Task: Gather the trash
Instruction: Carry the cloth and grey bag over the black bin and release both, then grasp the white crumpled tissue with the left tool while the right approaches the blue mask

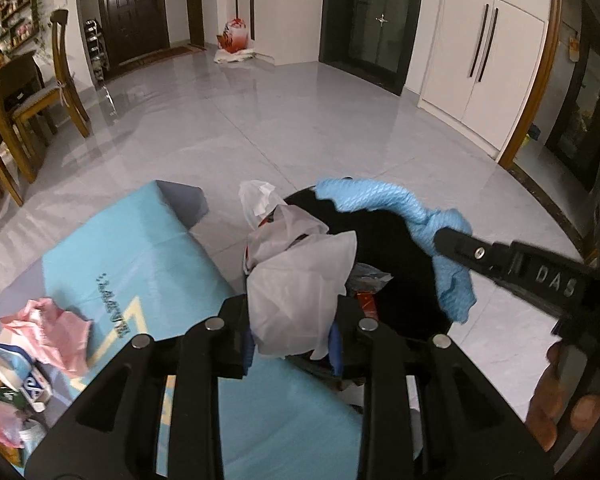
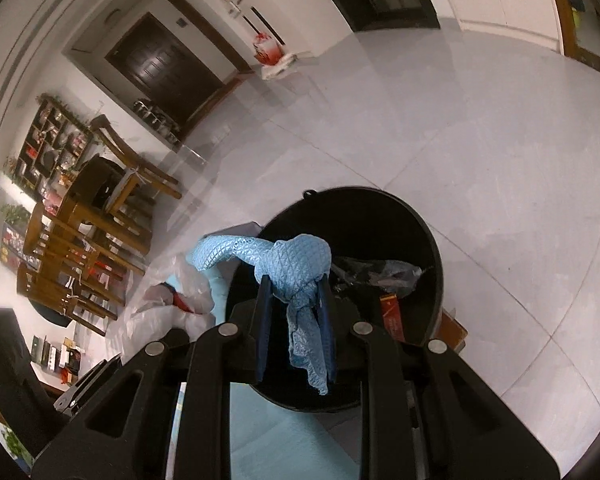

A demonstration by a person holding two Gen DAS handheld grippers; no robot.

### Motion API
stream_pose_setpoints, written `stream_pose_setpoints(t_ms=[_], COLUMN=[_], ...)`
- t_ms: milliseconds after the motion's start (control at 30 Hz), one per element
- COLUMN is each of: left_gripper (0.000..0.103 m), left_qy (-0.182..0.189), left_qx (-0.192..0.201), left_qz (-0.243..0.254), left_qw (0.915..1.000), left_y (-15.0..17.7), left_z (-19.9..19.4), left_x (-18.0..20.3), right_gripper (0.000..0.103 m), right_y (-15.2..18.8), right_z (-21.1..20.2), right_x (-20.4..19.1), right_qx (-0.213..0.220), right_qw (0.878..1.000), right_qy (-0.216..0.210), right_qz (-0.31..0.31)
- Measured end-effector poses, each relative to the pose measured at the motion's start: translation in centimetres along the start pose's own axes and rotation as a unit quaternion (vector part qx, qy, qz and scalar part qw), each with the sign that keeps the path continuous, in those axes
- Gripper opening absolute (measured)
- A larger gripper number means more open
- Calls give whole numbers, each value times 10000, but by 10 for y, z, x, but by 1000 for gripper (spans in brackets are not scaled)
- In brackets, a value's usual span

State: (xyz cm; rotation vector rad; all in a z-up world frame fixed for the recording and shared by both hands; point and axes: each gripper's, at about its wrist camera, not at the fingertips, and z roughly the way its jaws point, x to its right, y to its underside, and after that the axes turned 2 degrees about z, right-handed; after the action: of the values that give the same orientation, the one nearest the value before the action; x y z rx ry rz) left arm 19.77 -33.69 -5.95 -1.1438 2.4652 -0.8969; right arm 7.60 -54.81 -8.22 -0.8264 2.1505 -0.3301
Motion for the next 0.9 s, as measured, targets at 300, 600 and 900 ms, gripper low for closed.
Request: stream_pose_setpoints(t_ms=[300, 600, 900], left_gripper=[75, 86, 86], left_qy=[98, 42, -365], left_qx=[-162, -48, 53], left_qz=[-191, -766, -1158], left_qw=[9996, 9970, 9926], left_y=[-7, 32, 100], left_z=[25, 1, -55], left_x=[1, -32, -81], right_gripper=[43, 47, 51], right_y=[-4, 0, 18], right_z=[7, 8, 12], right_x=[13, 4, -29], right_qx=[-242, -364, -517], right_qw=[9989, 9989, 9981], right_qy=[114, -17, -147], right_qz=[378, 293, -316])
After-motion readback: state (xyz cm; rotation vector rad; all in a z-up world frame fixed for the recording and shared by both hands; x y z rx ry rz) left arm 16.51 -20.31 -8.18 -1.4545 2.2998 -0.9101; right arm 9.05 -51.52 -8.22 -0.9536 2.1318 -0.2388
